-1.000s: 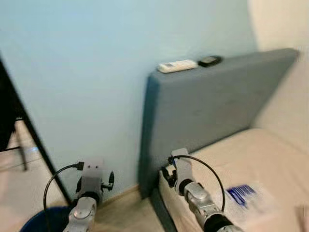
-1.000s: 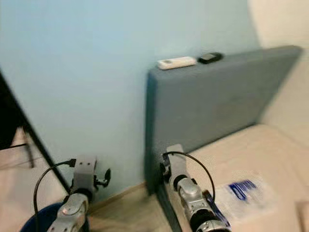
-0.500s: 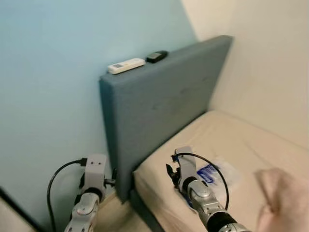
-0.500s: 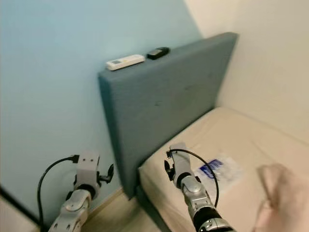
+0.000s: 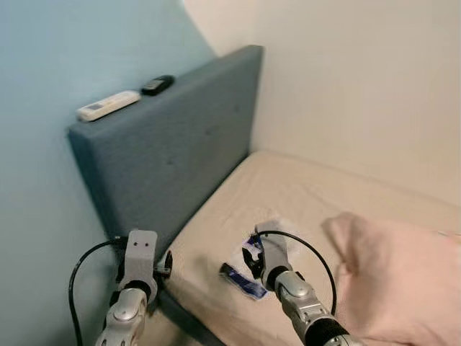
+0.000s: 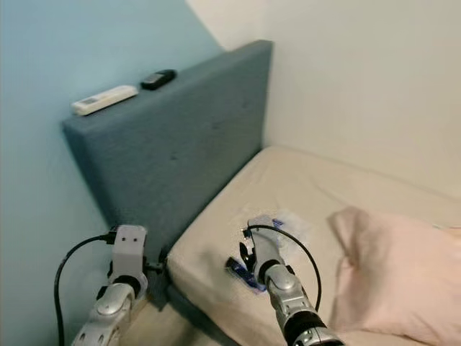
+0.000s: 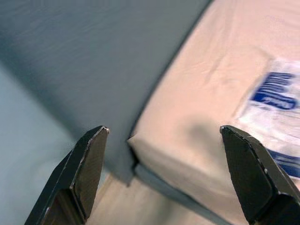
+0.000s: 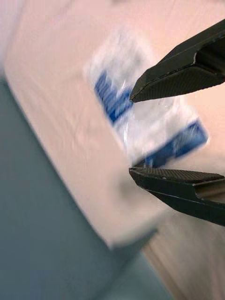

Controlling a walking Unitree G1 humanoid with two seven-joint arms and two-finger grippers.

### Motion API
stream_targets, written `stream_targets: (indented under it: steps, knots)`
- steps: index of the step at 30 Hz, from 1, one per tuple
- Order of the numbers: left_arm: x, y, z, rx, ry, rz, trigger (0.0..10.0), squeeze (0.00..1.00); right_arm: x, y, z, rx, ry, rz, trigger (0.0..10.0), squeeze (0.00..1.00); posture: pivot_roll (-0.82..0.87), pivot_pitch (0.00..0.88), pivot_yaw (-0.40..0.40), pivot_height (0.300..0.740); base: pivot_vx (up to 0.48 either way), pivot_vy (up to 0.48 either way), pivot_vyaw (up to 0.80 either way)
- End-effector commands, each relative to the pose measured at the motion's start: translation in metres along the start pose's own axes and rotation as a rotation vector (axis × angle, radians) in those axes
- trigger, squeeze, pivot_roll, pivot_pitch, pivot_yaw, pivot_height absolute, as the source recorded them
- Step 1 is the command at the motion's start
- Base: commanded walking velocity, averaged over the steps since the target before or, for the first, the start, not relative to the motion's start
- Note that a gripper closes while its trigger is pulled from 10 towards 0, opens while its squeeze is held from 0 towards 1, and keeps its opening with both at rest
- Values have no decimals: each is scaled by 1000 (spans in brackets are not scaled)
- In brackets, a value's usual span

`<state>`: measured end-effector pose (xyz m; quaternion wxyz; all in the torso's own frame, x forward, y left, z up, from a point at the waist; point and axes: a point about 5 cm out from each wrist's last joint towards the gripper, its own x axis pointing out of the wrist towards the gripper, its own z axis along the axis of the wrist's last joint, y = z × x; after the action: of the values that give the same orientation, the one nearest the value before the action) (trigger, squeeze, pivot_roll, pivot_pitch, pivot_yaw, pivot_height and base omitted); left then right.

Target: Clean up the room

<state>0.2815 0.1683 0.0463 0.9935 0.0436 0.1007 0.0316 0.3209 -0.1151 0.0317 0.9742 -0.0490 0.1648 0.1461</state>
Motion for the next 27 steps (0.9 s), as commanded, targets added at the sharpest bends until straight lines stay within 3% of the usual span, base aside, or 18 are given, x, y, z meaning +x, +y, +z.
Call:
stream_targets:
  steps: [1, 13, 21, 27]
  knots:
    - [-1, 1, -4, 12, 10, -2, 10000, 0, -1, 4, -5, 16, 18, 4, 10000, 0, 8, 45, -28, 740, 0, 0, -800]
    - [-1, -5, -4, 11, 12, -41, 10000, 0, -2, 2, -5, 12, 16, -2, 10000, 0, 3, 41, -26, 740, 0, 0, -800]
    - [0, -2, -1, 81, -44, 25, 10000, 0, -2, 1, -5, 10, 17, -3, 10000, 0, 2, 46, -29, 740, 0, 0, -800]
    - [0, -3, -2, 43, -24, -17, 10000, 0, -2, 1, -6, 9, 18, -5, 10000, 0, 2, 54, -32, 740, 0, 0, -800]
